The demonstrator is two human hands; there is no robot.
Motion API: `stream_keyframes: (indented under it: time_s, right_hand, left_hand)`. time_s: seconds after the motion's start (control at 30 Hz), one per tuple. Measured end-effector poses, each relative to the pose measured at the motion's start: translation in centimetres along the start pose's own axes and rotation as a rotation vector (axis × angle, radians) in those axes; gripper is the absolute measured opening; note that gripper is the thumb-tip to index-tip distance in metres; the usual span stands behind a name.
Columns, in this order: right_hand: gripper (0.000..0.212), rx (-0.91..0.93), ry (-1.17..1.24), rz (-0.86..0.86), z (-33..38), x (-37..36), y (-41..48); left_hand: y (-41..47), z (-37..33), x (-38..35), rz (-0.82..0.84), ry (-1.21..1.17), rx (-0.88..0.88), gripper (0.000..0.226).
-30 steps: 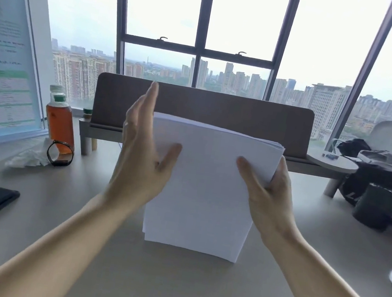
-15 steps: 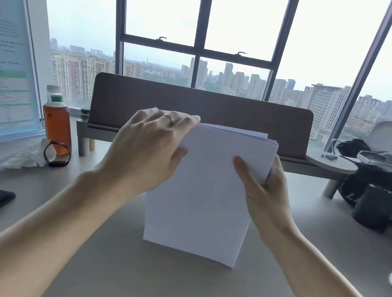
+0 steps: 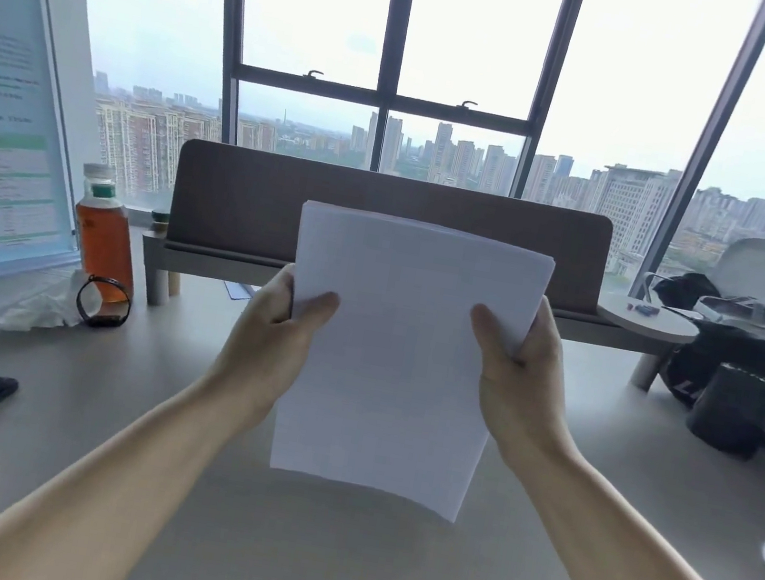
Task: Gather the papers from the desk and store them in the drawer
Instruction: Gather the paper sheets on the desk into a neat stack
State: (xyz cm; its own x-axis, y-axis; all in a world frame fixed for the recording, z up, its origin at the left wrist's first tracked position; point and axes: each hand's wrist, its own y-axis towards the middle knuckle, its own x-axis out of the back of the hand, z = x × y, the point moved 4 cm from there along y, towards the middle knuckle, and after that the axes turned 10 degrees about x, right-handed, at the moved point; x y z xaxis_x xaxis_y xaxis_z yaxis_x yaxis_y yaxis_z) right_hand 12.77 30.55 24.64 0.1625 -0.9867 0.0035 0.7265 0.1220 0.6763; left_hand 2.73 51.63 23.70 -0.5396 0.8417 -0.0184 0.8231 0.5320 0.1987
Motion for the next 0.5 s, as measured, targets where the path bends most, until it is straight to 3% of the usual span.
stream_keyframes:
  time_s: [0.23,0.3,0.43,0.5]
  right_hand:
    - [0.016,-0.095,-0.056,0.117,-2.8,-0.7,-3.5]
    - [0.024,-0.065,-0.076,0.142,-2.6,-0.8,-3.7]
    - [0.014,0.029,-0.089,0.092,-1.4,-0.4,-2.5]
    - [0.018,-0.018,-0.085,0.13,-1.9,-0.5,-3.4]
  left_hand:
    - [-1.8,4.2,1.5,-0.029,-0.007,0.123,0.026]
    - [-1.8,4.8,1.4,-0.028,-0.005,0.127,0.027]
    - [-0.9,3.8,1.6,-0.023,-0.013,0.064,0.031]
    - [-1.0,4.7,2.0,-0.018,-0.01,0.089,0.032]
